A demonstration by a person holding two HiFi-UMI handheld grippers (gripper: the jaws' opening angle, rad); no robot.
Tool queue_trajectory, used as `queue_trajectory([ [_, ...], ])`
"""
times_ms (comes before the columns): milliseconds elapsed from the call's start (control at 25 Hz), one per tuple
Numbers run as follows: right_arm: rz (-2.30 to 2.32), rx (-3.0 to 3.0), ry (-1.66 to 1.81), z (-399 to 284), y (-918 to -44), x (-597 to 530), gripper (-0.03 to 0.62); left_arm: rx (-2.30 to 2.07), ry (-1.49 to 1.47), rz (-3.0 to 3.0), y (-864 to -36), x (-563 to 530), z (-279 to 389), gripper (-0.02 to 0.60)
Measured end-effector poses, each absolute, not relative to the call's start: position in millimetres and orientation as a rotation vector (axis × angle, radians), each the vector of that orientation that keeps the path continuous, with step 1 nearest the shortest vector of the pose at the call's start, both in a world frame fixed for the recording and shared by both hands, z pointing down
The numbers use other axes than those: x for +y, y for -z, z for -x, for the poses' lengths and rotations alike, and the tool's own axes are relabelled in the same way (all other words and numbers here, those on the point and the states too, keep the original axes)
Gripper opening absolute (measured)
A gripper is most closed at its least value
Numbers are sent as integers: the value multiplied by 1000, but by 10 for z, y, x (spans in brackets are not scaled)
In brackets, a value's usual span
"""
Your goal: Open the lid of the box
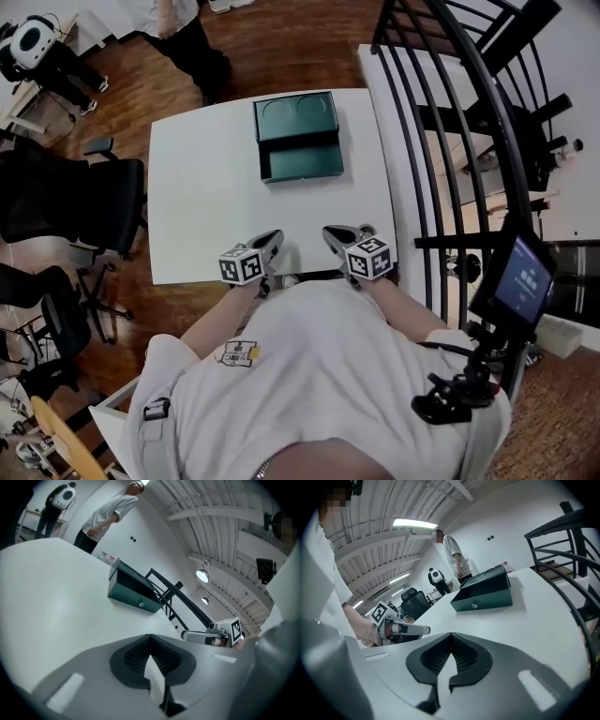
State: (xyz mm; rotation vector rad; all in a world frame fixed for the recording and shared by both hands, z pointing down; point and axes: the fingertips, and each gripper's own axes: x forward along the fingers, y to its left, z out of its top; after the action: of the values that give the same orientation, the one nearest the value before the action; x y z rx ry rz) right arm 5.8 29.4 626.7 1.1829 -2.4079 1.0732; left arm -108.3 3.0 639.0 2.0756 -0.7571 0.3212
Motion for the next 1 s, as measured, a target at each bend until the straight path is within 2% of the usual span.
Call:
queue_trajectory([
  [1000, -1137, -2404, -1000, 8, -6151, 178, 0, -788, -266, -2075, -6188, 33, 1116, 0],
])
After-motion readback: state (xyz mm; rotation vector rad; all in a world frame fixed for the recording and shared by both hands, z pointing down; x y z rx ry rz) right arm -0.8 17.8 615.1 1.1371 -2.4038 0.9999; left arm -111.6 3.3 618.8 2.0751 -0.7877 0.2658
